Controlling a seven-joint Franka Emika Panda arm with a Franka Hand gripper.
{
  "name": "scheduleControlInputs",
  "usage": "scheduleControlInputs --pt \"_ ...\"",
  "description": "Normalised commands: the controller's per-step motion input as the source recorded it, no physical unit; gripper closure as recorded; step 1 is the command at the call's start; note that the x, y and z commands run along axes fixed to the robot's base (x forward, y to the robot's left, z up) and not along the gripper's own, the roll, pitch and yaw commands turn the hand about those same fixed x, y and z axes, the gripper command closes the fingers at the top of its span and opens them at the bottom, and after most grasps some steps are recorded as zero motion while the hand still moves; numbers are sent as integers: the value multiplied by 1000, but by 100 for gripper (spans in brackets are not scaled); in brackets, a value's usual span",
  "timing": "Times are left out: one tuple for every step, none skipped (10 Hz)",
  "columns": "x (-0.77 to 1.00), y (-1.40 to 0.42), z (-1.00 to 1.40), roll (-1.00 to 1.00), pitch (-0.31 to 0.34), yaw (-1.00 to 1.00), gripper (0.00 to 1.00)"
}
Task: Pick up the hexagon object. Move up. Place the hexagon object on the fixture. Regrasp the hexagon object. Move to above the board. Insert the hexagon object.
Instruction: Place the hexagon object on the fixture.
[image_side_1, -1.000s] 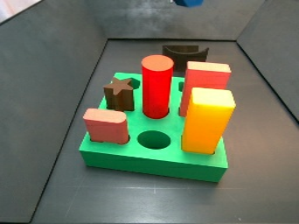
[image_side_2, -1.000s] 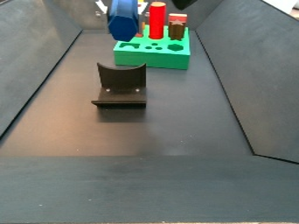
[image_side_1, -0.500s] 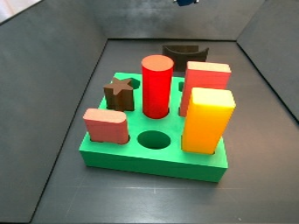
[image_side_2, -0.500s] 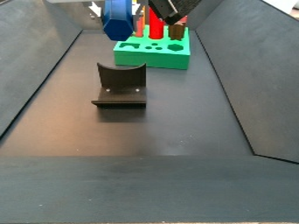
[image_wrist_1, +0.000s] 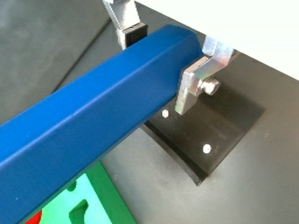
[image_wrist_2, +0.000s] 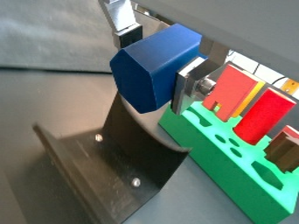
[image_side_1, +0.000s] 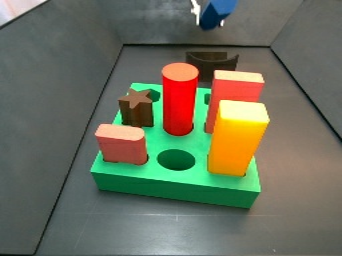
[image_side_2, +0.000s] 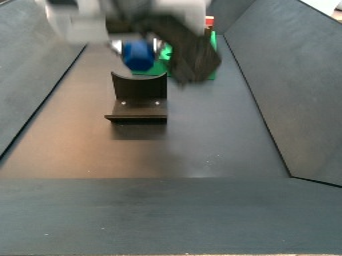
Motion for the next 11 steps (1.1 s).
scheduleControlInputs --pt "145 93 -1000 -1000 42 -162 100" --pt "158 98 -1000 -871 39 -156 100" --pt "167 106 -1000 -711 33 -142 100" --pt "173 111 -1000 -597 29 -130 100" --pt "185 120 -1000 -385 29 -115 100" --pt "197 120 -1000 -245 33 -105 100" --pt "164 97 -819 -160 27 -98 100" --pt "142 88 -688 -150 23 -95 100" --pt "99 80 -495 -105 4 -88 100" --pt "85 62 -496 -102 4 -84 100" --pt "0 -500 -167 0 0 0 100"
